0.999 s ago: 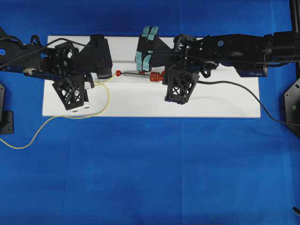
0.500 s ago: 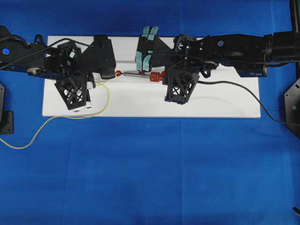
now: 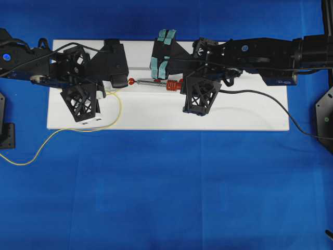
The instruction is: Touch the tip of the soldering iron to the tip of the solder at the mark.
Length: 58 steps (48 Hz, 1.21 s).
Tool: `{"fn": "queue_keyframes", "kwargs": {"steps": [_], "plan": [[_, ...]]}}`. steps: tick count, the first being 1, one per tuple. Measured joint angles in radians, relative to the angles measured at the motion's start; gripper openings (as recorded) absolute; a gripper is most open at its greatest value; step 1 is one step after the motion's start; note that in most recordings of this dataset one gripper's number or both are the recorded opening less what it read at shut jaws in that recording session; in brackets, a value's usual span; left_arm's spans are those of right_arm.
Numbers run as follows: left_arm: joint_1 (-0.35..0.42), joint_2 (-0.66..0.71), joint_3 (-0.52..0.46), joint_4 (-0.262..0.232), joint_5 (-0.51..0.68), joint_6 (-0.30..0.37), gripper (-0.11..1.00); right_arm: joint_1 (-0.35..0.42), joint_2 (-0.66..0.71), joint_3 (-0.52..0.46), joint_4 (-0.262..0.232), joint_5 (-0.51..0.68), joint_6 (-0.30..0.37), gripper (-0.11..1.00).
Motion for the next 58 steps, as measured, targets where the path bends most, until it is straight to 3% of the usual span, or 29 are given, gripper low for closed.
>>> {"fn": "queue_keyframes", "kwargs": {"steps": [15, 30, 58], "plan": [[0.0, -0.021, -0.017, 0.0, 0.077, 0.005, 0.02, 0.0, 0.0, 0.0, 0.0, 0.011, 0.0, 0.07], [-0.005, -0.172, -0.034, 0.0, 0.225, 0.005, 0.02, 0.0, 0.0, 0.0, 0.0, 0.021, 0.0, 0.07], [-0.009, -0.219, -0.02, 0.0, 0.218, -0.005, 0.02, 0.0, -0.031, 0.006, -0.003, 0.02, 0.011, 0.07]]}}
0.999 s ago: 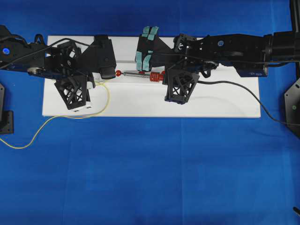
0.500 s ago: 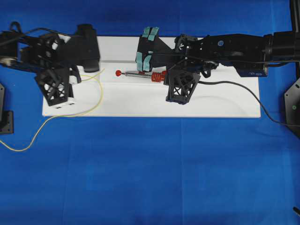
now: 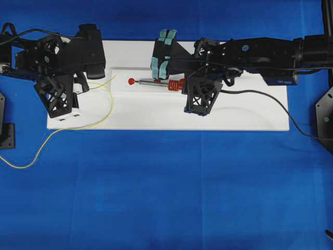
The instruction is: Touch the tip of the soldering iron to the tip of the solder at the mark.
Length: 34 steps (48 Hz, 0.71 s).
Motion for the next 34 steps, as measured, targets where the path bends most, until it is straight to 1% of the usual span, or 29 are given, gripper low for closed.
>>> {"fn": "queue_keyframes", "kwargs": {"steps": [9, 21, 26, 34], "plan": [[-0.002, 0.0, 0.002, 0.0, -0.002, -0.002, 0.02, 0.0, -0.11, 0.061, -0.003, 0.0, 0.003, 0.07], [-0.003, 0.0, 0.002, 0.0, -0.002, -0.005, 0.02, -0.002, -0.225, 0.183, -0.005, 0.002, 0.023, 0.07], [-0.003, -0.002, 0.002, 0.0, -0.003, -0.005, 0.02, -0.002, -0.245, 0.202, -0.003, 0.012, 0.038, 0.07], [-0.003, 0.003, -0.002, 0.0, -0.006, -0.006, 0.02, -0.002, -0.249, 0.207, -0.005, 0.02, 0.038, 0.07]]}}
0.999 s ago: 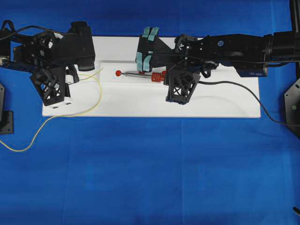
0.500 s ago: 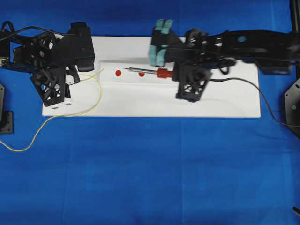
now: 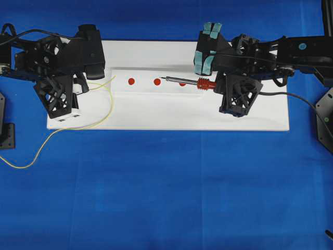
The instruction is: Touch the tip of the soldering iron to the tip of the solder at the mark.
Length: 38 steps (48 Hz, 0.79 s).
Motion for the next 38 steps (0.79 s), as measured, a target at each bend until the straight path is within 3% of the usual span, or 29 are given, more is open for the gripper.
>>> {"fn": "queue_keyframes", "kwargs": {"steps": [12, 38], "plan": [[-0.017, 0.06, -0.063, 0.0, -0.003, 0.011, 0.02, 0.0, 0.0, 0.0, -0.009, 0.002, 0.0, 0.07], [-0.026, 0.337, -0.229, 0.002, -0.061, 0.057, 0.02, 0.0, -0.002, 0.0, -0.011, 0.002, 0.003, 0.07]]}}
